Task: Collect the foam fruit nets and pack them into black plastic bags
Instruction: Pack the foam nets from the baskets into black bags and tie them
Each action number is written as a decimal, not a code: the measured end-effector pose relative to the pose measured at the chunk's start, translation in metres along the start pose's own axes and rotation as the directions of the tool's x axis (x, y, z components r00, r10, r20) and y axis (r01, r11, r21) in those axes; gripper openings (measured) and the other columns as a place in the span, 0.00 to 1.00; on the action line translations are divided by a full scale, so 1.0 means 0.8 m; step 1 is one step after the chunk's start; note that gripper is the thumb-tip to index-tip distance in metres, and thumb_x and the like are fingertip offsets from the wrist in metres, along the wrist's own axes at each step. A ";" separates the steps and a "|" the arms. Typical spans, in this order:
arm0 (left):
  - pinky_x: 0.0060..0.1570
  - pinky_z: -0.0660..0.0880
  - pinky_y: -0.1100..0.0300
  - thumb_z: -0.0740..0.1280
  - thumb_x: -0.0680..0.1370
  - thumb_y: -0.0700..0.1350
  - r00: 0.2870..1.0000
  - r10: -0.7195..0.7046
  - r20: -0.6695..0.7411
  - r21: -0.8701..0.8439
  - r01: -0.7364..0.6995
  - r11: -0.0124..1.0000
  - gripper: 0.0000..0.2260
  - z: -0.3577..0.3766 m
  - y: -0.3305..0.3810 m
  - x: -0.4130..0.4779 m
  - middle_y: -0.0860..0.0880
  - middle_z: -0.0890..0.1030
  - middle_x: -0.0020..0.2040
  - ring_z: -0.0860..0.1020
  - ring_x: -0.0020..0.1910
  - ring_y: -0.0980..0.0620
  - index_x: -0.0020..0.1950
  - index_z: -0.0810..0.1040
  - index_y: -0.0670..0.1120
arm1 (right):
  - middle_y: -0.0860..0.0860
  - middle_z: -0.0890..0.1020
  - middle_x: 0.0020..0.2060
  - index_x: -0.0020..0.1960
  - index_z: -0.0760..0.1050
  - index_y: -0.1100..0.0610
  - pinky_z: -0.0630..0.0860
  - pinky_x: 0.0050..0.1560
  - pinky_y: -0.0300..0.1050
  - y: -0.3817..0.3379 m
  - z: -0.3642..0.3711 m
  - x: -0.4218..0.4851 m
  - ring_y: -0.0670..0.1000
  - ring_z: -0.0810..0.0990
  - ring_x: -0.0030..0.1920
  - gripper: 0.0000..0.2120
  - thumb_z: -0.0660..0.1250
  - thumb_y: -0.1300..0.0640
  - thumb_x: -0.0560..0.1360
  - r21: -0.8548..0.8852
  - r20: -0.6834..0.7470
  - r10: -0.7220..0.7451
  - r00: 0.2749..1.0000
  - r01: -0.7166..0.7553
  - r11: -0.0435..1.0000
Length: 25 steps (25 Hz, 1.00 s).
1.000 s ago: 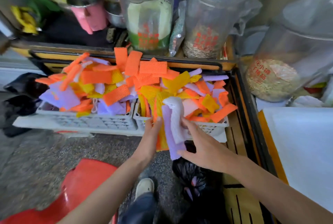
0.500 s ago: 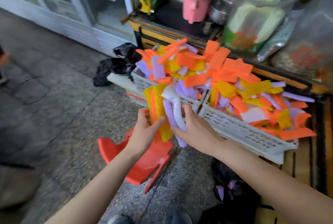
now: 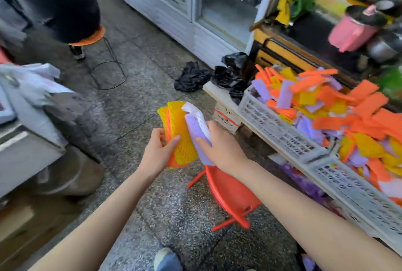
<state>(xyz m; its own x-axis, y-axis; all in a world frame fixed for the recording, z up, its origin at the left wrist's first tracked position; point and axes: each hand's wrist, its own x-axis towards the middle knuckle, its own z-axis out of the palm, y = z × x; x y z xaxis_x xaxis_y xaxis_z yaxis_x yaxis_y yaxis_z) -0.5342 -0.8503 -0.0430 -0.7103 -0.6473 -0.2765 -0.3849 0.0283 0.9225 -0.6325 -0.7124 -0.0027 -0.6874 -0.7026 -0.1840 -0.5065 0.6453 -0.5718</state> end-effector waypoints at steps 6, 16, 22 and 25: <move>0.51 0.74 0.46 0.69 0.76 0.45 0.997 -0.020 -0.079 0.043 0.024 0.999 0.12 -0.099 -0.016 0.070 0.48 0.75 0.43 0.74 0.44 0.48 0.52 0.68 0.45 | 0.60 0.78 0.47 0.58 0.65 0.60 0.71 0.41 0.53 -0.051 0.022 0.080 0.62 0.77 0.48 0.15 0.60 0.50 0.78 -0.014 -0.069 0.099 0.993 -0.100 0.995; 0.52 0.73 0.48 0.68 0.76 0.45 0.992 -0.036 -0.123 0.120 0.051 0.992 0.11 -0.142 0.015 0.242 0.45 0.77 0.47 0.75 0.45 0.48 0.53 0.68 0.45 | 0.55 0.77 0.43 0.65 0.63 0.60 0.70 0.36 0.49 -0.033 -0.006 0.249 0.56 0.77 0.40 0.21 0.61 0.49 0.79 0.061 -0.060 0.245 0.968 -0.242 0.968; 0.48 0.72 0.52 0.68 0.76 0.47 0.988 -0.100 -0.116 0.138 0.116 0.984 0.13 -0.118 0.072 0.373 0.45 0.77 0.48 0.76 0.47 0.45 0.52 0.68 0.43 | 0.49 0.70 0.30 0.63 0.61 0.58 0.58 0.27 0.43 -0.012 -0.055 0.387 0.48 0.68 0.27 0.18 0.61 0.51 0.79 0.093 -0.056 0.302 0.952 -0.296 0.951; 0.47 0.74 0.52 0.68 0.76 0.47 0.990 -0.098 -0.100 0.135 0.111 0.985 0.14 -0.109 0.087 0.433 0.44 0.78 0.49 0.77 0.48 0.45 0.55 0.69 0.42 | 0.49 0.70 0.31 0.62 0.62 0.59 0.58 0.27 0.43 -0.003 -0.067 0.441 0.48 0.68 0.28 0.17 0.62 0.52 0.79 0.089 -0.074 0.321 0.944 -0.314 0.945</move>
<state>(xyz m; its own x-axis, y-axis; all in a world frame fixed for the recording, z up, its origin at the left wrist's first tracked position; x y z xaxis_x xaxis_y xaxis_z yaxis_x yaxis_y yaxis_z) -0.7553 -1.1390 -0.0510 -0.6068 -0.7198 -0.3371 -0.5371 0.0587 0.8415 -0.9017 -0.9456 -0.0230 -0.8500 -0.4342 -0.2983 -0.2166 0.8042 -0.5534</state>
